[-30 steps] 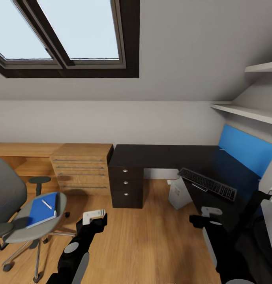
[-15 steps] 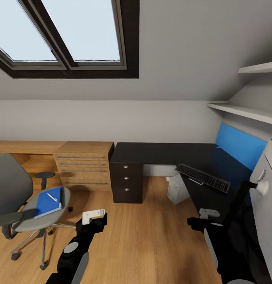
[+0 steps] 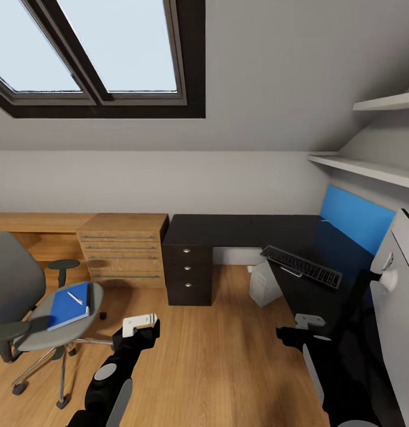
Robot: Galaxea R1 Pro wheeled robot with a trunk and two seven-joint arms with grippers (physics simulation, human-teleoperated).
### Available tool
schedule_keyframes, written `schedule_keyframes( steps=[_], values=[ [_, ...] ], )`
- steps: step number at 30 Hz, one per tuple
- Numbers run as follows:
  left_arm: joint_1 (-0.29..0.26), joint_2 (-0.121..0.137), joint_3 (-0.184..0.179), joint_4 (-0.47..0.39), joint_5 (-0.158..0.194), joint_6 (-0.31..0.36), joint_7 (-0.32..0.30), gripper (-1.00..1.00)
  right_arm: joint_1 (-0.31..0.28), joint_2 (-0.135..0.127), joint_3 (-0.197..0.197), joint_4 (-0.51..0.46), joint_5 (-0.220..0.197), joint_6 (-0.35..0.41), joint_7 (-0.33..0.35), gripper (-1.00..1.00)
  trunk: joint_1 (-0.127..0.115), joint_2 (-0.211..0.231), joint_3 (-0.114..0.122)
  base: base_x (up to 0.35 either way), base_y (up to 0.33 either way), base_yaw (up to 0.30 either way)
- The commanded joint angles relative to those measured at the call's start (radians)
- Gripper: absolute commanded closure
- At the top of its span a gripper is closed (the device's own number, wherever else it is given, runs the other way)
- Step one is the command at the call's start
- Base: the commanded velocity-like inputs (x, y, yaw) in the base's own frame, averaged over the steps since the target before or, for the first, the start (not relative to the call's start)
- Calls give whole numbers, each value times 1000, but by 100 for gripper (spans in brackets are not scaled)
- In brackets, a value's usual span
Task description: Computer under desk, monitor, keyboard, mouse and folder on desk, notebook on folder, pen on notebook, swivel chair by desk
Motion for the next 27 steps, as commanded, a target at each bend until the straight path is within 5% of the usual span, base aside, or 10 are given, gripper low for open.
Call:
schedule_keyframes(
  steps=[1,11,27],
  values=[
    [-1,0,-1,-1,11,4,9,-100,-1,2,-2,-1,10,5,5,-100,0,-2,-2,0,0,-11],
    [-1,6,43,-17,11,5,9,-100,-1,6,-3,0,10,4,7,-100,0,-2,-2,0,0,-3],
    [-1,6,51,-20,11,5,9,-100,-1,8,-3,-1,10,3,4,-100,0,-2,1,0,0,-125]
  ],
)
